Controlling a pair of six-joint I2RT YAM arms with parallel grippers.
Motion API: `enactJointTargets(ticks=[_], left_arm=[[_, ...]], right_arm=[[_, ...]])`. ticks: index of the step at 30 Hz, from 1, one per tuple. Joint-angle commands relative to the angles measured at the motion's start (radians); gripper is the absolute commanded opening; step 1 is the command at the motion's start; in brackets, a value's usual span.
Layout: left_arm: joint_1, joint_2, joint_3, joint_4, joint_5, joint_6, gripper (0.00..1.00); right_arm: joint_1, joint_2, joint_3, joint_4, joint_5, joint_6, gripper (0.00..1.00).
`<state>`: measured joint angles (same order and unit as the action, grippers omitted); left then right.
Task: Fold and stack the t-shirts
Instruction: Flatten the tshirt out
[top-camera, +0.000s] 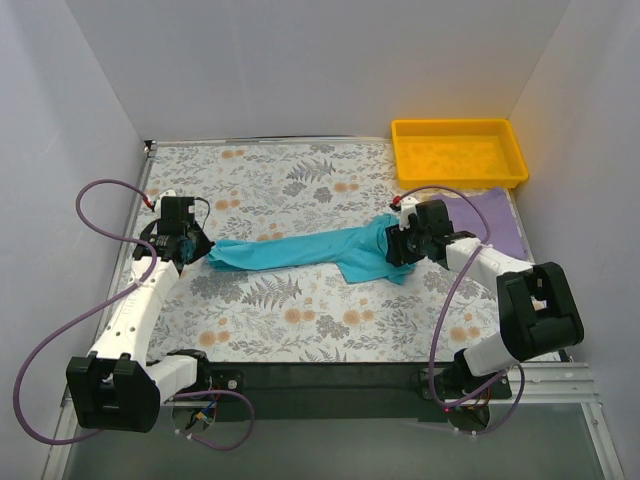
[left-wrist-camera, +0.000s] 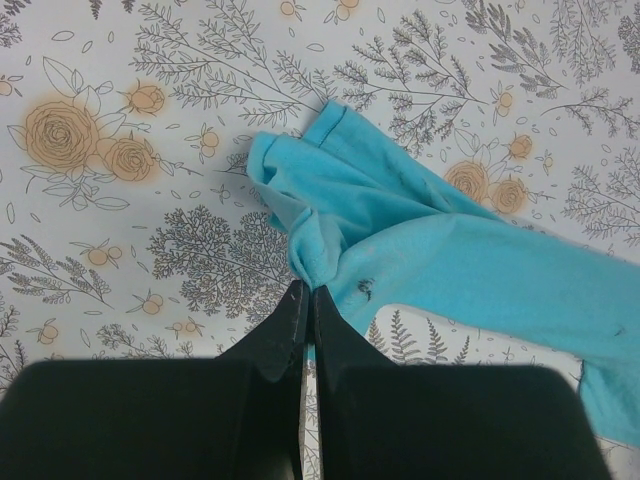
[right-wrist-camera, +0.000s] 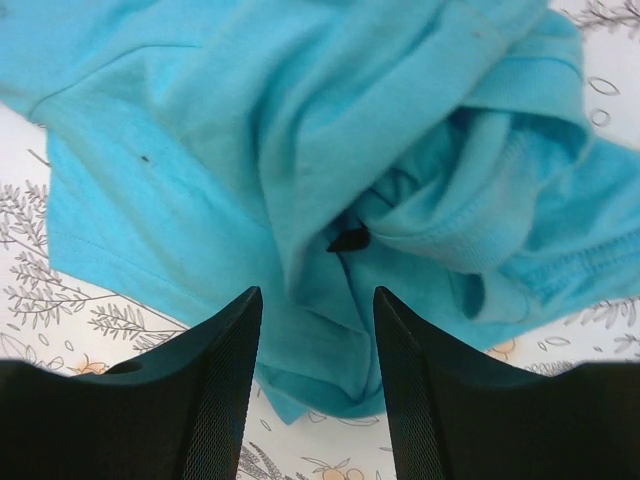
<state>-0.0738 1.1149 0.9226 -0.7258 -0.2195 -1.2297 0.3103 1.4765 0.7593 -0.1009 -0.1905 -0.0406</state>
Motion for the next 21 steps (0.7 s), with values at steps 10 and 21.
enactJointTargets(ticks=[10,21], left_arm=[[0.006,-0.040,-0.005,-0.012,0.009,0.003,0.00],[0.006,-0.029,0.012,-0.008,0.011,0.009,0.00]], right_arm=[[0.033,0.062,0.055,0.044,0.013,-0.064,0.43],[0.033,0.093,0.086,0.053,0.019,-0.068,0.17]])
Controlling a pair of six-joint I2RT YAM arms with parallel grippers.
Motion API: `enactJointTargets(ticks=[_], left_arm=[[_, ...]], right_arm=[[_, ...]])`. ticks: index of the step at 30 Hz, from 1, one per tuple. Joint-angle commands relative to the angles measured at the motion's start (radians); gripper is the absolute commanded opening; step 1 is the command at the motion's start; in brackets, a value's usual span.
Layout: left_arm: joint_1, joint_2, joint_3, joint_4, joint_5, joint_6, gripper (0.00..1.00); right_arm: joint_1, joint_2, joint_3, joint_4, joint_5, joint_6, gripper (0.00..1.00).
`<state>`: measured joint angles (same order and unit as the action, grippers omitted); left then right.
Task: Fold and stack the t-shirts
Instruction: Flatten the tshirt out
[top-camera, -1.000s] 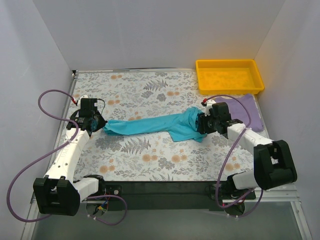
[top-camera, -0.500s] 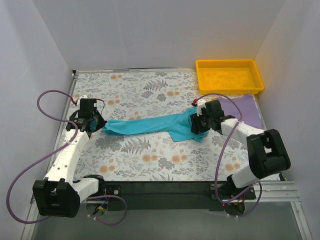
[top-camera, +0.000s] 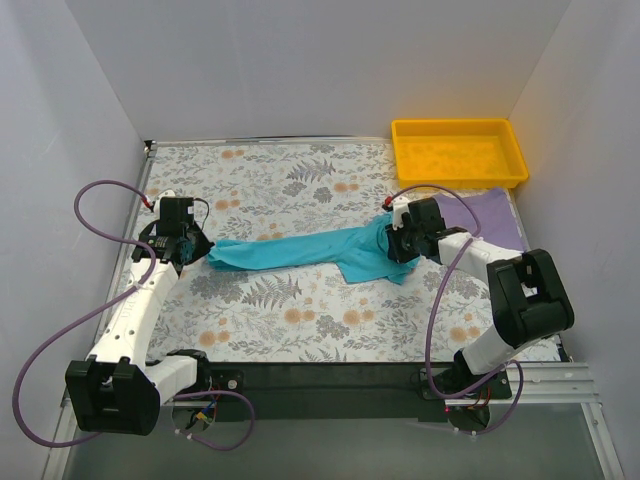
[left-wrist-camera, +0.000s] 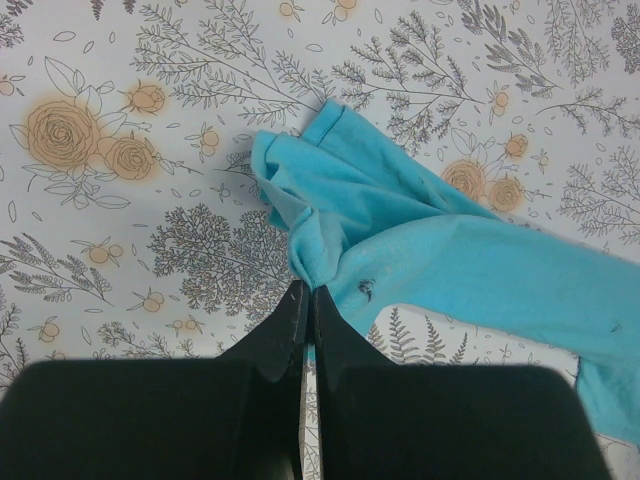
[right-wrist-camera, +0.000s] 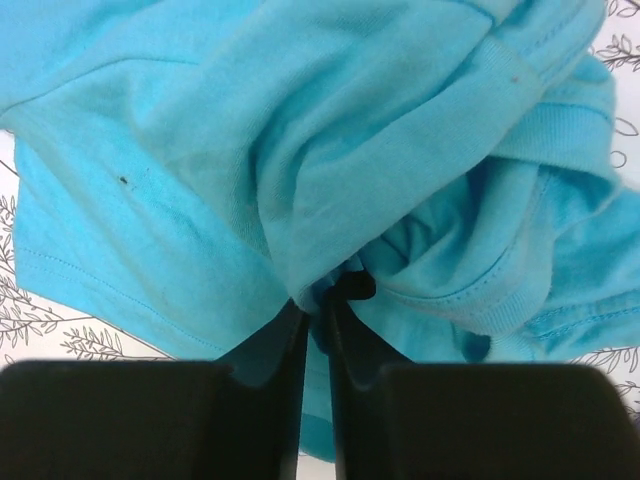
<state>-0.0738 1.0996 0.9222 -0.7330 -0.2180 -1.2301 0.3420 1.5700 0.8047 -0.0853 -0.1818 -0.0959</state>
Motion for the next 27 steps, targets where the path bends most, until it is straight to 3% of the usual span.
enactJointTargets(ticks=[1,5,12,19,21,27], left_arm=[[0.006,-0.014,0.012,-0.002,0.009,0.009,0.00],[0.006,-0.004,0.023,0.004,0.008,0.012,0.00],[0.009,0.009,0.144,-0.016,-0.035,0.029,0.00],[0.020,0.052,0.467,-0.017,-0.084,-0.012,0.00],[0.020,0.046,0.585,0.023,-0.106,-0.023,0.00],[0.020,-0.013,0.760,0.015,-0.216,-0.023,0.00]], right_arm=[[0.000,-0.001,0.041,0.038,0.013,-0.013,0.15],[0.000,-0.008,0.048,0.030,0.015,-0.011,0.01],[0.002,-0.123,0.190,-0.109,0.054,0.035,0.01],[-0.005,-0.221,0.502,-0.327,0.177,0.081,0.01],[-0.006,-0.245,0.663,-0.384,0.229,0.090,0.01],[-0.008,-0.382,0.814,-0.475,0.301,0.122,0.01]])
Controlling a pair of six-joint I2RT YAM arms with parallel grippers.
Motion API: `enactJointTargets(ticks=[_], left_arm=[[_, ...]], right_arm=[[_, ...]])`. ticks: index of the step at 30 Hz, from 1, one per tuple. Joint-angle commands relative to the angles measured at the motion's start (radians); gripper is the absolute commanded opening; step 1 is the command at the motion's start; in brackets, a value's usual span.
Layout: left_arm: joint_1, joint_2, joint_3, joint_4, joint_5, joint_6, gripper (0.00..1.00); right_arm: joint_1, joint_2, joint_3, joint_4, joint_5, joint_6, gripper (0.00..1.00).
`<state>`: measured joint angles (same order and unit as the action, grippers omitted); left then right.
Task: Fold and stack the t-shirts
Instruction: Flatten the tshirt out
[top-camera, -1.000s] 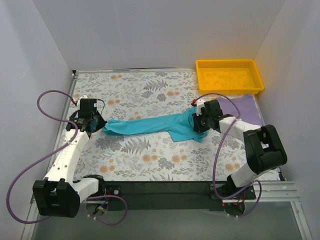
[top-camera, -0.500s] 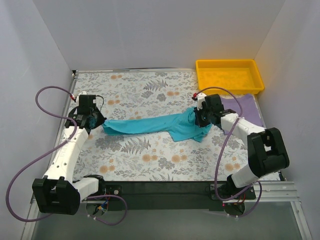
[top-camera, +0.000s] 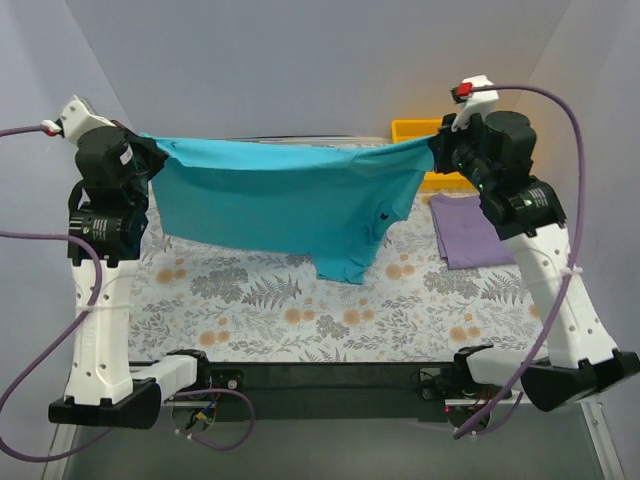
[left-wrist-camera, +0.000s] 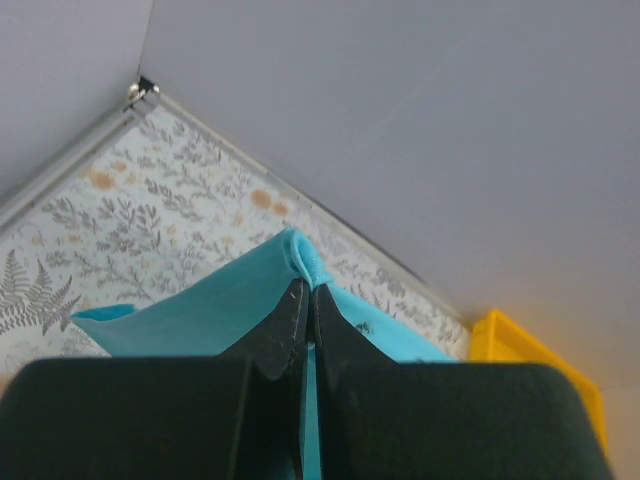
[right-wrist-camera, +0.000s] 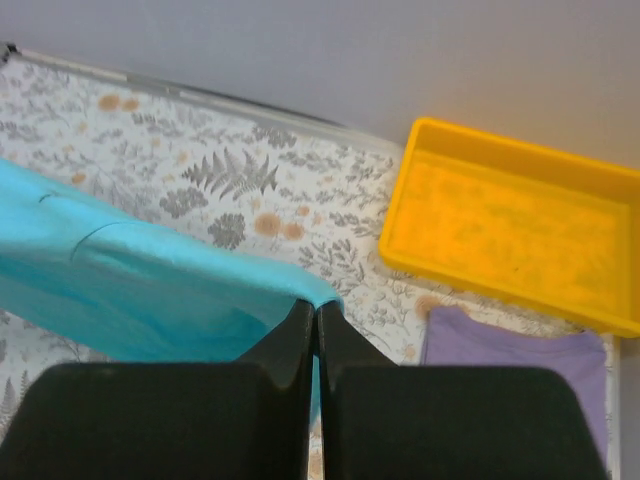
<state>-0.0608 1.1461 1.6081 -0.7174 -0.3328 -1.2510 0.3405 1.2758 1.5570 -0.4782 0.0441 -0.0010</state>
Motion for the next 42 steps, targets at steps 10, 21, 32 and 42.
enactJointTargets(ticks=[10,21,32,42], left_arm=[[-0.195,-0.265,0.226,-0.034,-0.403,0.148,0.00],[-0.272,-0.220,0.340,0.015,-0.381,0.320,0.00],[-0.232,0.098,-0.070,0.120,-0.330,0.184,0.00],[0.047,0.519,-0.291,0.388,-0.006,0.061,0.00]], right_arm=[[-0.005,-0.388,0.149,-0.106,0.039,0.013,0.01],[-0.005,-0.259,0.409,-0.135,0.037,-0.065,0.01],[-0.008,0.127,0.110,-0.021,0.048,-0.076,0.01],[-0.034,0.489,0.053,0.259,-0.021,-0.136,0.01]])
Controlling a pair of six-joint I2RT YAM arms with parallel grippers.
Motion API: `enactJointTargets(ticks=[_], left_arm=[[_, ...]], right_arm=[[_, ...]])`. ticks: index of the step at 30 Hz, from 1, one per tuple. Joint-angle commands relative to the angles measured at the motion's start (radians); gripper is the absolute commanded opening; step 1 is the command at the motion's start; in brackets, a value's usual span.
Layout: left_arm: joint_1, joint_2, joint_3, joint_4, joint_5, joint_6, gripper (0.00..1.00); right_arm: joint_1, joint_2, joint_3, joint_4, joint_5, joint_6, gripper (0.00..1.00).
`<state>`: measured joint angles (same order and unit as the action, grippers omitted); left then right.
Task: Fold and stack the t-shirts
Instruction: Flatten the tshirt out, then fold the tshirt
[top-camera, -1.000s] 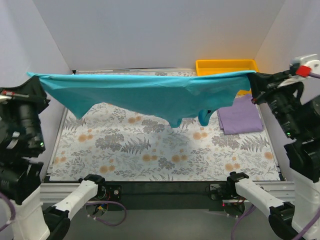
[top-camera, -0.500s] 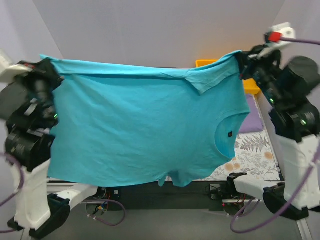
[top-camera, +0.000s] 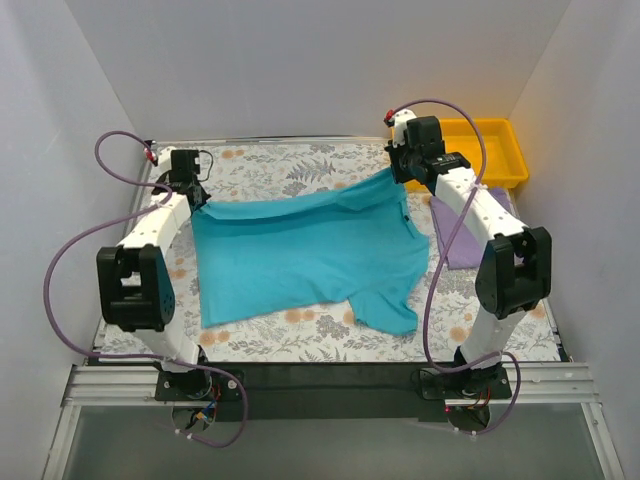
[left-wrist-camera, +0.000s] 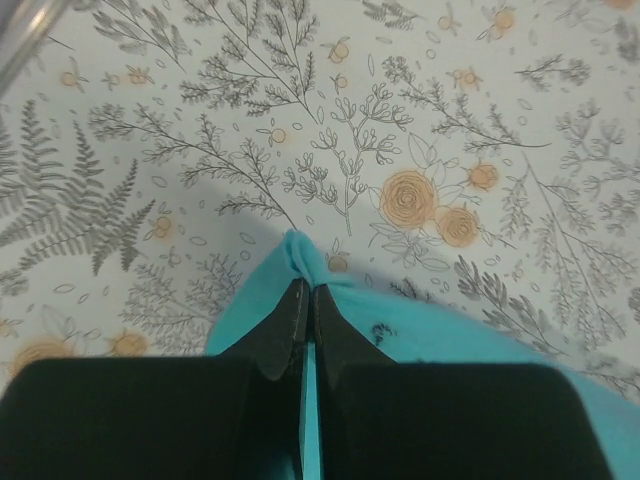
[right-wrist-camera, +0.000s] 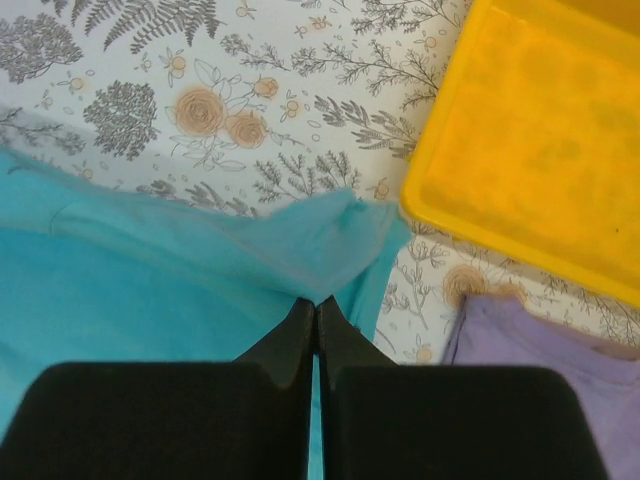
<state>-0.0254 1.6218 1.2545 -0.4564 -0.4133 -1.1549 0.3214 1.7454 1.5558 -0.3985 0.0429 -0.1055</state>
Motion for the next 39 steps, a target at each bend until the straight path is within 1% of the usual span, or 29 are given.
enactJointTargets(ticks=[1,2,4,5,6,9,13,18,23,28,31,39], left_arm=[[0.018,0.091,0.080,0.121,0.082,-0.035,0.00],[0.022,0.158,0.098,0.120,0.090,-0.034,0.00],[0.024,0.219,0.147,0.122,0.106,-0.031,0.00],[0.024,0.263,0.161,0.122,0.113,-0.028,0.00],[0.053,0.279,0.177,0.124,0.122,-0.025,0.00],[0.061,0.322,0.230,0.124,0.145,-0.012,0.00],[0.065,0.331,0.260,0.122,0.172,-0.014,0.00],[0.097,0.320,0.284,0.069,0.191,-0.032,0.00],[0.150,0.314,0.269,0.058,0.243,-0.065,0.00],[0.151,0.320,0.238,0.058,0.292,-0.063,0.00],[0.151,0.357,0.246,0.058,0.306,-0.046,0.00],[0.151,0.421,0.293,0.036,0.332,-0.031,0.00]], right_arm=[[-0.021,0.075,0.065,0.182,-0.027,-0.031,0.01],[-0.024,0.100,0.078,0.185,-0.032,-0.030,0.01],[-0.041,0.158,0.102,0.193,-0.035,-0.026,0.01],[-0.050,0.176,0.111,0.200,-0.064,-0.020,0.01],[-0.056,0.192,0.122,0.201,-0.077,-0.014,0.01],[-0.081,0.244,0.168,0.202,-0.112,0.006,0.01],[-0.105,0.282,0.210,0.196,-0.167,0.039,0.01],[-0.113,0.270,0.221,0.158,-0.233,0.090,0.01],[-0.114,0.244,0.162,0.130,-0.256,0.144,0.01],[-0.114,0.217,0.056,0.130,-0.232,0.182,0.01],[-0.119,0.210,0.018,0.128,-0.213,0.208,0.01],[-0.137,0.227,-0.002,0.106,-0.221,0.244,0.01]])
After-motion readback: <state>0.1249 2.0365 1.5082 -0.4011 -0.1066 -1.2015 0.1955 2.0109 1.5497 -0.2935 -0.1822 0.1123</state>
